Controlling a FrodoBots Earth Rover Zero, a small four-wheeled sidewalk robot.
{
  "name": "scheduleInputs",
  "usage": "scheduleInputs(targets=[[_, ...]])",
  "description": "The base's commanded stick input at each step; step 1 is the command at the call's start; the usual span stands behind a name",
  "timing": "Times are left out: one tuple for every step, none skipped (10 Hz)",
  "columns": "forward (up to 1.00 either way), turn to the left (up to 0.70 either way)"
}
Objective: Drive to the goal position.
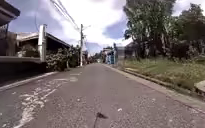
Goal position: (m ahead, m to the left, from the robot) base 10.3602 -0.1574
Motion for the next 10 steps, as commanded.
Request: scheduleInputs(targets=[[0.70, 0.00], [0.70, 0.00], [0.70, 0.00], [0.70, 0.00], [0.70, 0.00], [0.70, 0.00], [0.70, 0.00], [0.70, 0.00], [0.70, 0.00], [0.70, 0.00]])
